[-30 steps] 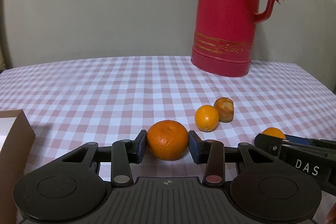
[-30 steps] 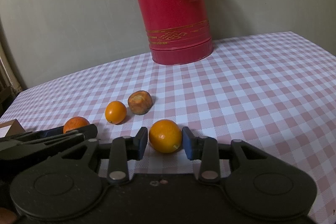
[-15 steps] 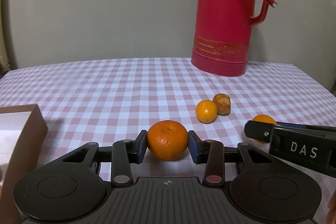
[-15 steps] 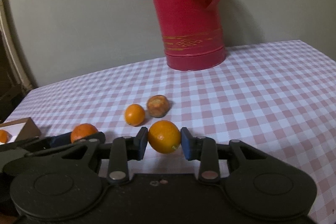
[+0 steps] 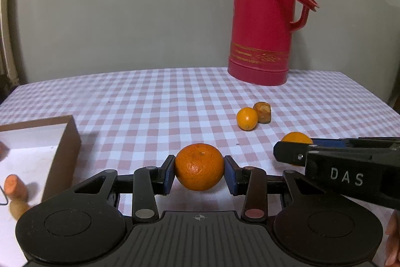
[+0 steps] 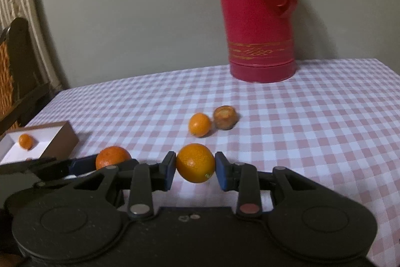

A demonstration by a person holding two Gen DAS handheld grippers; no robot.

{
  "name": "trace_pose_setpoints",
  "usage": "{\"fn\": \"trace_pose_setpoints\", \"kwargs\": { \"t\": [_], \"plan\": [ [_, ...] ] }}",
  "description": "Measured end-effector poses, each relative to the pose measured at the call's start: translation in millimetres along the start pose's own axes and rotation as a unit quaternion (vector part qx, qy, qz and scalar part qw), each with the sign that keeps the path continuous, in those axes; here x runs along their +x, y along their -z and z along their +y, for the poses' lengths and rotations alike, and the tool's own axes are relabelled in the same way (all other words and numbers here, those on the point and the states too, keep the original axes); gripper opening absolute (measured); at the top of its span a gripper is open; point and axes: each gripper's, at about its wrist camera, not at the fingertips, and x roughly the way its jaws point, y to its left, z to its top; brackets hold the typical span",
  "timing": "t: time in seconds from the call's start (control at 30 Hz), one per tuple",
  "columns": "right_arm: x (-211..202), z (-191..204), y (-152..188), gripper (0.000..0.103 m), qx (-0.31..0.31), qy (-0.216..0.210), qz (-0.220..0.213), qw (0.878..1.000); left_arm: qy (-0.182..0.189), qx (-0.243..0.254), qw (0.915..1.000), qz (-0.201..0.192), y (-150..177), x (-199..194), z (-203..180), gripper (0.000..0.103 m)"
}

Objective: Organize fruits

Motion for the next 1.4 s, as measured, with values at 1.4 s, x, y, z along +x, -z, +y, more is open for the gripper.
{"fn": "trace_pose_setpoints", "kwargs": {
  "t": [1.4],
  "plan": [
    [-55, 103, 7, 0.025, -0.071, -0.098, -0.008, 0.993, -0.022, -0.026, 0.9985, -0.043, 29, -115, 75, 0.041]
  ]
}}
